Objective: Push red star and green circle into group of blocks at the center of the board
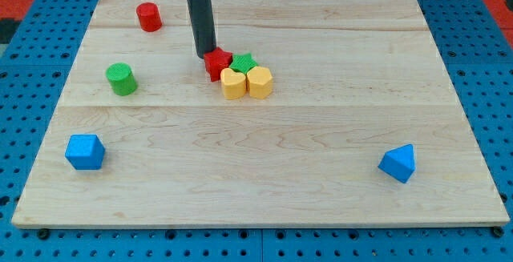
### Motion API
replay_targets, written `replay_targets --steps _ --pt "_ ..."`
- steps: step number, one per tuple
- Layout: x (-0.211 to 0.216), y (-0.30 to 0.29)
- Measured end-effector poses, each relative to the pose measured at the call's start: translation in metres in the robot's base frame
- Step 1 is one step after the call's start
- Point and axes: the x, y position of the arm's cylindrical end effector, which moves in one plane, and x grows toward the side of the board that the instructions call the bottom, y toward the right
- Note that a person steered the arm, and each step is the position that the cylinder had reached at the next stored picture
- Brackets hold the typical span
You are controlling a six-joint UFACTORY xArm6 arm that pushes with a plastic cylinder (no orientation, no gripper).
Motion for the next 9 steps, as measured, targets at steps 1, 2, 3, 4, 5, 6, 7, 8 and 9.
replay_targets --steps 1,2,3,4,5,6,7,8,9 --pt "0.012 -0.008" --pt "0.013 -0.015" --pt "-0.028 -0.029" --pt "-0.047 -0.082" --pt "-0.028 -0.142" --pt "0.012 -0.173" --pt "0.054 -0.165" --pt "0.063 -0.115" --pt "0.063 -0.060"
